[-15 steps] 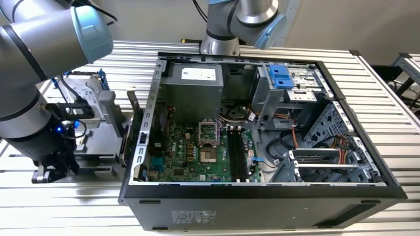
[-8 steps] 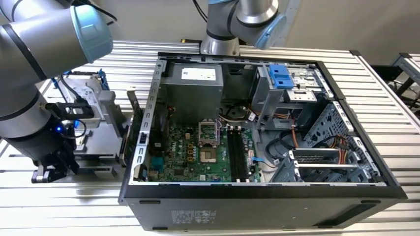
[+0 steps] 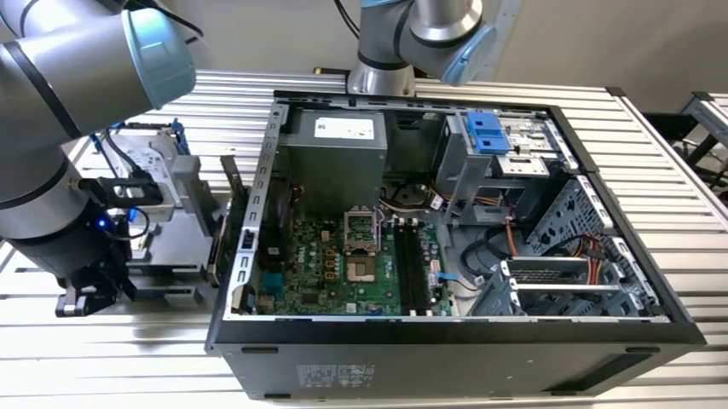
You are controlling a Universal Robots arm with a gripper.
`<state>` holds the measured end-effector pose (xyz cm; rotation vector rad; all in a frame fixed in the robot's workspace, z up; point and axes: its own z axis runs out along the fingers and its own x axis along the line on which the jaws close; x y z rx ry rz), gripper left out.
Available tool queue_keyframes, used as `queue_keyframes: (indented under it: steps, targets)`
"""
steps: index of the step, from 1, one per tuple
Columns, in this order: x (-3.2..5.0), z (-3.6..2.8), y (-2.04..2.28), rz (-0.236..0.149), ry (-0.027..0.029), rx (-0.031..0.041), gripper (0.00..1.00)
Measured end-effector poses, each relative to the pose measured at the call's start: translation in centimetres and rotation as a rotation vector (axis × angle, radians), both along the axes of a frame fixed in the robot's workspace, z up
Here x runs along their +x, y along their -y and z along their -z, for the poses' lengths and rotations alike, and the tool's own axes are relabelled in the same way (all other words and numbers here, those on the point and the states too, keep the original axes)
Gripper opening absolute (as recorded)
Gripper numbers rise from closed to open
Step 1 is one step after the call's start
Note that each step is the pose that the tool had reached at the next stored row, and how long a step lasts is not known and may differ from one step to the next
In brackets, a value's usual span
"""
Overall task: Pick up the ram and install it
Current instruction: 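Pick up the ram and move it above insertion slot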
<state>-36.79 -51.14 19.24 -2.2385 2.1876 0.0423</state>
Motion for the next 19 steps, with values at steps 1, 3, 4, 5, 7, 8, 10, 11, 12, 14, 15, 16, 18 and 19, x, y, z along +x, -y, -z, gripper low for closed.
queue_keyframes:
  steps: [1,3,4,5,7,8,10,11,12,14,15,16,18,19]
  targets:
    - [0.0,0.0,0.0,0.0,0.0,0.0,0.0]
    - [0.0,0.0,0.0,0.0,0.0,0.0,0.0]
    - [0.0,0.0,0.0,0.0,0.0,0.0,0.0]
    - [0.0,0.0,0.0,0.0,0.0,0.0,0.0]
    - [0.0,0.0,0.0,0.0,0.0,0.0001,0.0]
    - [0.0,0.0,0.0,0.0,0.0,0.0001,0.0]
    - [0.0,0.0,0.0,0.0,0.0,0.0001,0.0]
    - [0.0,0.0,0.0,0.0,0.0,0.0001,0.0]
    - [0.0,-0.02,0.0,0.0,0.0001,0.0002,0.0]
    - [-0.01,-0.22,0.0,0.0,-0.0002,-0.0001,0.0]
    - [0.0,-0.36,0.0,0.0,-0.0001,0.0,0.0]
    - [0.0,-0.54,0.0,0.0,0.0,0.0001,0.0]
    - [0.0,-0.87,0.0,0.0,0.0001,0.0002,0.0]
    - [0.0,-1.02,0.0,0.0,0.0,0.0002,0.0]
